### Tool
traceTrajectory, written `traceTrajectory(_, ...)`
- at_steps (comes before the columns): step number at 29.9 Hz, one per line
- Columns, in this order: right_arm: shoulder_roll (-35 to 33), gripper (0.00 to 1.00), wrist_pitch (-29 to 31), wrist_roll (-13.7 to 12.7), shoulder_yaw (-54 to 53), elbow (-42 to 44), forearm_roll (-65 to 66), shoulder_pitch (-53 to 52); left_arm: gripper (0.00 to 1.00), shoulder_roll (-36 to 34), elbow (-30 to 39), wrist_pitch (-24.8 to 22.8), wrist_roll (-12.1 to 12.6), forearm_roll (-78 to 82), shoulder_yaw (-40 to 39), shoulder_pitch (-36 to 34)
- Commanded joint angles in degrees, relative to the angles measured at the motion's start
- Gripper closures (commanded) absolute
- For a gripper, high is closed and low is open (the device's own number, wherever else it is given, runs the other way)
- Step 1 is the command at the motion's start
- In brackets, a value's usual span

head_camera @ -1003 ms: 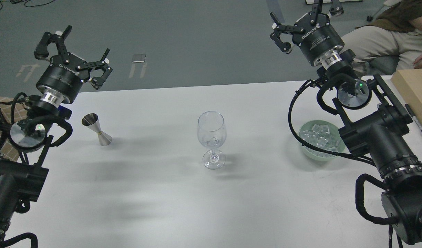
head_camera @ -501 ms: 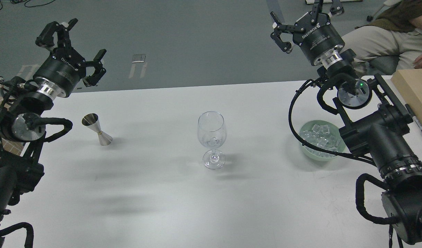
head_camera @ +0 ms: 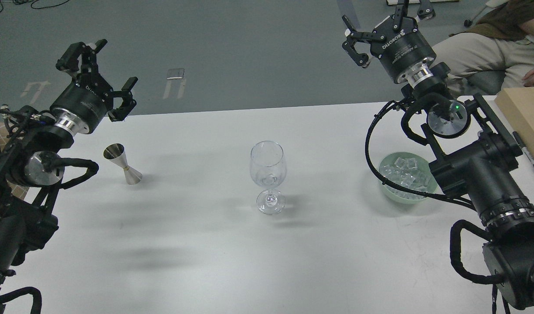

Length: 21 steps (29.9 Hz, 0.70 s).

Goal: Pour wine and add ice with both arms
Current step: 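Open the left gripper and lift it away from the jigger, then swing the right gripper down toward the green ice bowl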

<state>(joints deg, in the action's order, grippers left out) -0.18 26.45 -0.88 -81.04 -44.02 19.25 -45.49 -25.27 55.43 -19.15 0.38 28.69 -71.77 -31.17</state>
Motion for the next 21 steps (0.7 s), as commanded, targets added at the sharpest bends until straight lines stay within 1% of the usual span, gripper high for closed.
traceTrajectory(1, 0.0, 0.0, -0.1, 0.0, 0.0, 0.1, 0.0, 0.0, 0.03, 0.2, -0.7, 0.3, 0.1, -0.9, -0.6, 0.0)
traceTrajectory(8, 0.0, 0.0, 0.0, 0.0, 0.0, 0.1, 0.0, -0.1, 0.02, 0.8, -0.7, -0.7, 0.1, -4.2, 0.2, 0.1)
traceTrajectory(12, 0.0, 0.0, -0.1, -0.1, 0.0, 0.1, 0.0, -0.1, 0.02, 2.5, -0.7, -2.4, 1.3, -4.2, 0.2, -0.2)
traceTrajectory(16, 0.0, 0.0, -0.1, -0.1, 0.0, 0.0, -0.1, -0.1, 0.02, 4.0, -0.7, -2.6, 2.1, -4.0, 0.7, 0.1)
traceTrajectory(21, 0.0, 0.0, 0.0, -0.1, 0.0, 0.0, -0.1, 0.0, 0.02, 4.3, -0.7, -2.5, 1.8, -4.2, 1.9, -0.1)
